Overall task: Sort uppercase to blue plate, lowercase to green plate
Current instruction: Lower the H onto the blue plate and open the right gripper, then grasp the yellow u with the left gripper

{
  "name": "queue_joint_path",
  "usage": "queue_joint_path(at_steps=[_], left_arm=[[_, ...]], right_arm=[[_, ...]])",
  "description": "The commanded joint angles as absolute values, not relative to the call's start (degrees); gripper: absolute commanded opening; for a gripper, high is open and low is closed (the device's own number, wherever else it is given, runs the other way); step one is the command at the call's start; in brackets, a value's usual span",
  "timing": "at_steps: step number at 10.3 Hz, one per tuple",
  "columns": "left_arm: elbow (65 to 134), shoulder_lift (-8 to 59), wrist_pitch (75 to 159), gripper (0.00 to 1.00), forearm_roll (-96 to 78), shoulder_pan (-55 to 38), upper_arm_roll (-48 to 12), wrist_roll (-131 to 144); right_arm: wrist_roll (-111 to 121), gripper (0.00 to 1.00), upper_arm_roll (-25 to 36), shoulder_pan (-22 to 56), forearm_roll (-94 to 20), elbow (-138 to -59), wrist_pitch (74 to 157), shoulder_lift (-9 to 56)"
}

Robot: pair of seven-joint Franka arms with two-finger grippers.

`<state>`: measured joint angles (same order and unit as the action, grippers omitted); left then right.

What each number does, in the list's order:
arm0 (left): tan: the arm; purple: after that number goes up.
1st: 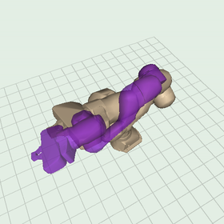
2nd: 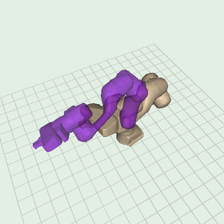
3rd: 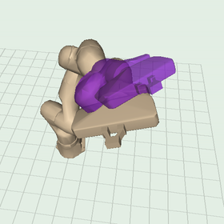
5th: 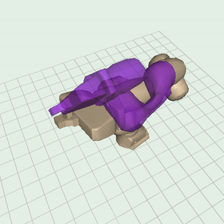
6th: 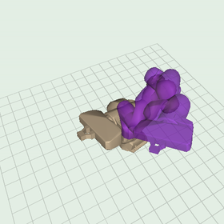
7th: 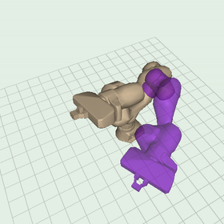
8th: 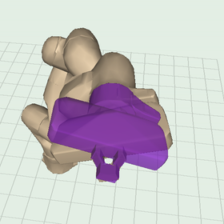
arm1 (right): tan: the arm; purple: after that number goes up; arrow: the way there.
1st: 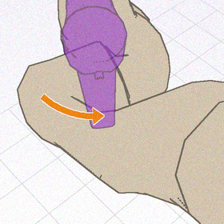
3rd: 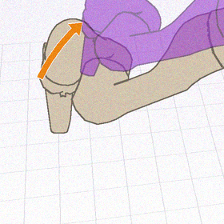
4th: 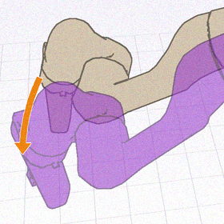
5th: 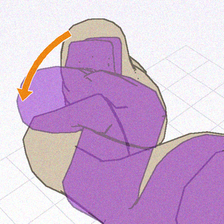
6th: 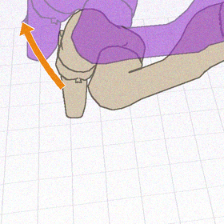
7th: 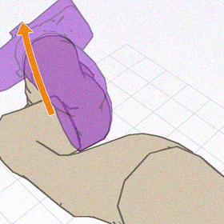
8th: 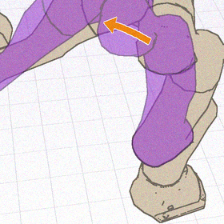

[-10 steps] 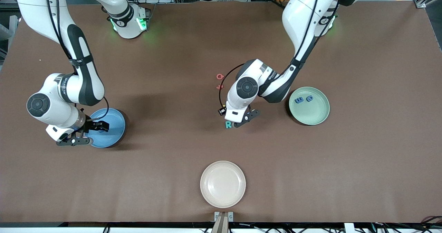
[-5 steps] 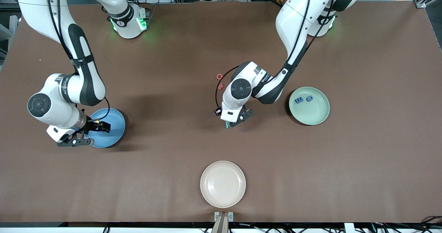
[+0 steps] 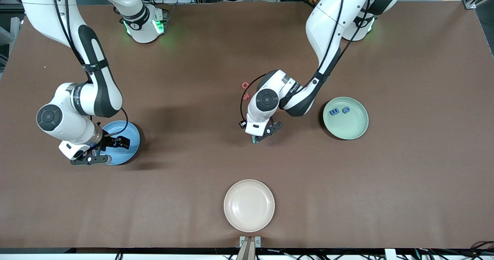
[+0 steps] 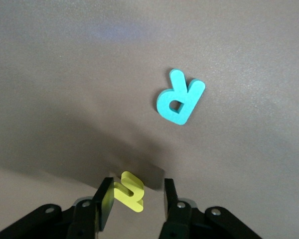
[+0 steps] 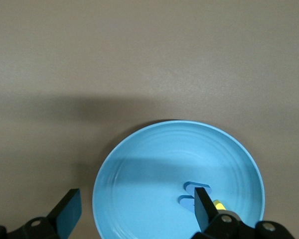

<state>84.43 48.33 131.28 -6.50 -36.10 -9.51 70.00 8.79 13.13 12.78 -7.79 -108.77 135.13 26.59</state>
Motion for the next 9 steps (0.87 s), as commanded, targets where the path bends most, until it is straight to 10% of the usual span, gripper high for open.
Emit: queue_joint_path(at_steps=[1,9], left_arm=[[83.4,48.3,128.9,0.47,-5.7,-36.7,-9.1,71.0],[83.3,48.7,127.5,0.47,-5.5,-36.8,-9.1,70.8]], right_arm=[[6.1,1.00,10.2,11.0,-8.1,-111.7,134.5,22.5],[1.6,1.00,9.3,11.7,-8.0,-112.8,131.4,17.5]])
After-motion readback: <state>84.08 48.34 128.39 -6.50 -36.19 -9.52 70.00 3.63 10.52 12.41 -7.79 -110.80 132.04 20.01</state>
